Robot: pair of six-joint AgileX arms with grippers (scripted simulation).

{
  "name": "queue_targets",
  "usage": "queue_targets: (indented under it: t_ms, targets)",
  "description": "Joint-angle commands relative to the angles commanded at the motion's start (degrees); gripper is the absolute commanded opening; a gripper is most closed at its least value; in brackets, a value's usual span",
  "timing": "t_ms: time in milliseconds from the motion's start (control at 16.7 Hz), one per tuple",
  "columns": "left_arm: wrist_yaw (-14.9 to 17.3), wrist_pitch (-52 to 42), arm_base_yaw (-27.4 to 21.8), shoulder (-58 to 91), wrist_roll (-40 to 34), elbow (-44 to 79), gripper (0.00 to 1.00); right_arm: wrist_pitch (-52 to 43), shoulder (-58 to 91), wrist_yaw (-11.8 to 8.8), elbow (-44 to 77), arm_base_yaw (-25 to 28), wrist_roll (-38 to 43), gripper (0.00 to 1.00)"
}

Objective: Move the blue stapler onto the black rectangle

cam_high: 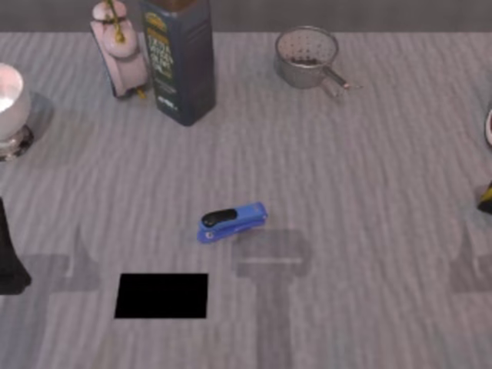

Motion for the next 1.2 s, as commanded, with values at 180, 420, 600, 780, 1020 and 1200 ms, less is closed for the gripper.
queue_targets:
  t_ms: [180, 420, 600, 780, 1020, 1200]
  targets:
    - [0.02, -0.43, -0.23, 0.56, 0.20, 0.57, 1.00, 0.00, 0.00, 0.00, 0.00, 0.00, 0.00, 1.00]
    - [0.11, -6.32, -3.22, 8.84, 2.96, 8.89, 1.00, 0.00, 0.00, 0.00, 0.00, 0.00, 0.00, 1.00]
    - [0.05, -14.18, -6.97, 21.45, 6.61, 20.97, 1.00, 0.00, 0.00, 0.00, 0.00, 0.00, 0.00, 1.00]
    - [-0.06, -24.04, -11.55, 39.01, 11.15, 36.08, 1.00, 0.00, 0.00, 0.00, 0.00, 0.00, 0.00, 1.00]
    - [-0.17, -38.74, -18.24, 66.16, 17.79, 57.62, 1.00, 0.00, 0.00, 0.00, 0.00, 0.00, 0.00, 1.00]
    - [-0.17, -49.49, -23.15, 84.82, 22.58, 72.58, 1.00, 0.00, 0.00, 0.00, 0.00, 0.00, 0.00, 1.00]
